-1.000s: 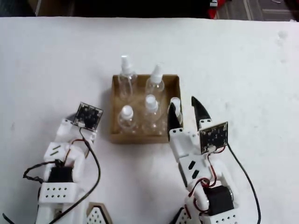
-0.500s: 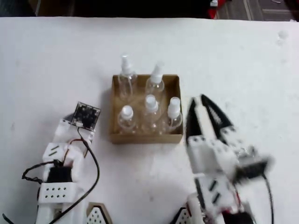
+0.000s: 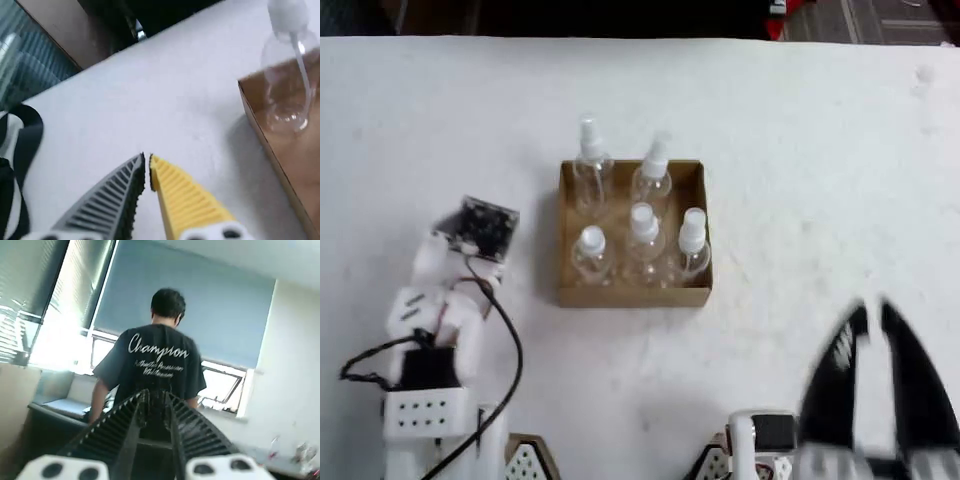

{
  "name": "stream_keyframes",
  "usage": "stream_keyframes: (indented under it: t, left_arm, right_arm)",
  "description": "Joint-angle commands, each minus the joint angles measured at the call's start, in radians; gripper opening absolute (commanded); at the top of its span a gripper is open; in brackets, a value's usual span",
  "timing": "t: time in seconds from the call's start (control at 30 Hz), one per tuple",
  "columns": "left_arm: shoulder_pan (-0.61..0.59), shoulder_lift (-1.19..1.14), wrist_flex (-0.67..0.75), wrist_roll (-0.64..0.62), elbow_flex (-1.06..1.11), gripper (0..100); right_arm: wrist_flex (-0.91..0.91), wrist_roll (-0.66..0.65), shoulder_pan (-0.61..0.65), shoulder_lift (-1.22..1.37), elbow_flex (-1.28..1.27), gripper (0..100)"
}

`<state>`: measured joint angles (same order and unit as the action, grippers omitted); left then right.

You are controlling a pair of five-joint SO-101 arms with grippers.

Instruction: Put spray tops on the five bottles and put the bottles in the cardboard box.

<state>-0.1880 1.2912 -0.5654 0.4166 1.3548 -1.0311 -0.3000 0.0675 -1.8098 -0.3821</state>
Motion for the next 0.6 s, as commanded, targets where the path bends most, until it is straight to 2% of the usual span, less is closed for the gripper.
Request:
stream_keyframes:
  t: [0.0,0.13,0.27,0.33,0.43,0.57]
  left_arm:
    - [-0.016,0.015,-0.339,-0.061,-0.500,3]
    - [-0.016,0.015,-0.594,-0.126,-0.870,3]
    - [-0.018,0.015,-0.769,-0.124,-1.068,3]
    - [-0.018,0.015,-0.775,-0.124,-1.103,3]
    - [-0.018,0.005,-0.724,-0.124,-1.105,3]
    - [-0.018,-0.090,-0.724,-0.123,-1.114,3]
  right_arm:
    - [-0.166,-0.052,-0.010,0.004,0.173,2.7]
    - [-0.394,-0.052,-0.010,0.004,0.305,2.7]
    - [-0.512,-0.052,-0.008,0.004,0.348,2.7]
    - [-0.469,-0.051,-0.008,0.007,0.296,2.7]
    - [-0.297,-0.061,-0.018,0.022,0.095,3.0]
    - [-0.179,-0.063,-0.019,0.160,-0.115,3.2]
